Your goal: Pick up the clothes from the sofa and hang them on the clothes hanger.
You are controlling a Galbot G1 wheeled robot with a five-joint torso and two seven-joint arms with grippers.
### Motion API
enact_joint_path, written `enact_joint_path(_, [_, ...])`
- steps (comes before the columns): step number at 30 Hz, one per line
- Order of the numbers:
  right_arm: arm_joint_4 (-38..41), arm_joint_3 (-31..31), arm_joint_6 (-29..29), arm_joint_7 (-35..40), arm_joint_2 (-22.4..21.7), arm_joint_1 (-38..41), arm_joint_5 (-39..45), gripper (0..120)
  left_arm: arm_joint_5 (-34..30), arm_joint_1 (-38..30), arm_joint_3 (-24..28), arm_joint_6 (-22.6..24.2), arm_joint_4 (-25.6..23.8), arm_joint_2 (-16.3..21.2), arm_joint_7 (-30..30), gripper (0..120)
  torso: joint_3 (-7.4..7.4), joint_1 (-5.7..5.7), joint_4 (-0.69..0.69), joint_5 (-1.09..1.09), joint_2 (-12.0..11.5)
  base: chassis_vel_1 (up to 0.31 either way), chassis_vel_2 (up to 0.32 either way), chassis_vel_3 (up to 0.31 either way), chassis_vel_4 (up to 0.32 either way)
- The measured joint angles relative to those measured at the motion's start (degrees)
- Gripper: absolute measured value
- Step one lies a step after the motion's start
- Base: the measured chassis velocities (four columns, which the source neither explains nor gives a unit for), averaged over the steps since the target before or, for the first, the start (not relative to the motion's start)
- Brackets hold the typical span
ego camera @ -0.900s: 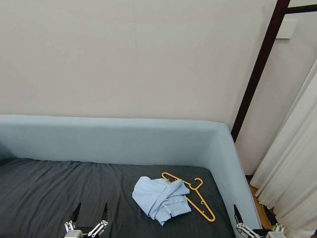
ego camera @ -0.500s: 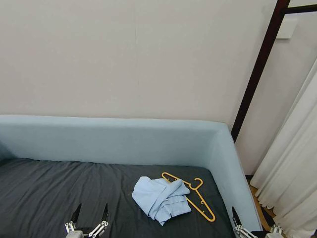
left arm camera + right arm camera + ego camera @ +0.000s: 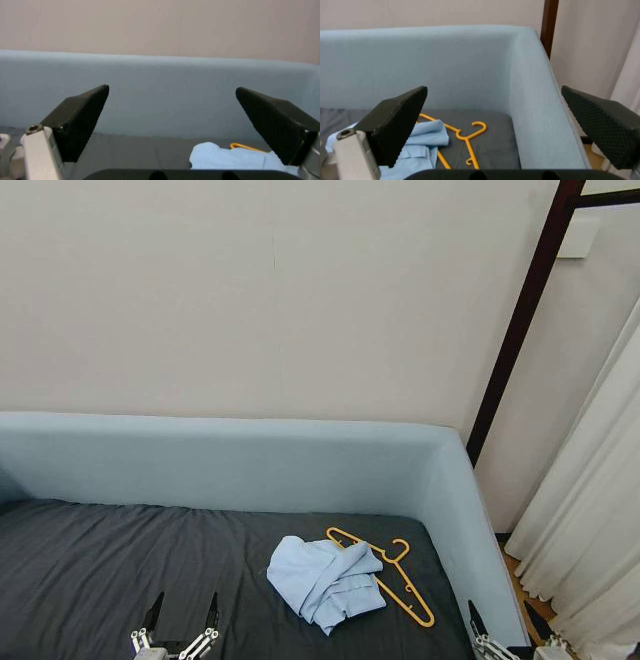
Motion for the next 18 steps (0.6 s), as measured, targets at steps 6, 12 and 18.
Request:
enact_joint_path(6, [-2.4,-1.5,-6.4,1.0,-8.1,6.8,7.5,100,1.2,1.1,0.2,-1.5,1.3,-1.0,0.2,100,0.0,0.0,0.02,0.02,0.0,0.0,0.0,0.0,0.0])
enact_joint_path(12, [-3.5,-4.8,-14.0,1.4,-18.5,14.3,14.7,100,1.5,2.1,0.3,-2.3,1.3,-1.6,-0.1,100,0.01,0.0,0.01,0.01,0.0,0.0,0.0,0.0,0.0])
enact_joint_path(18, [-6.5,-15.7,-24.7,3.2,-26.3,28.1,19.4,100,2.7,3.6,0.2,-3.7,1.8,-2.4,-0.1,100,0.01,0.0,0.0,0.0,0.0,0.0,0.0,0.0,0.0])
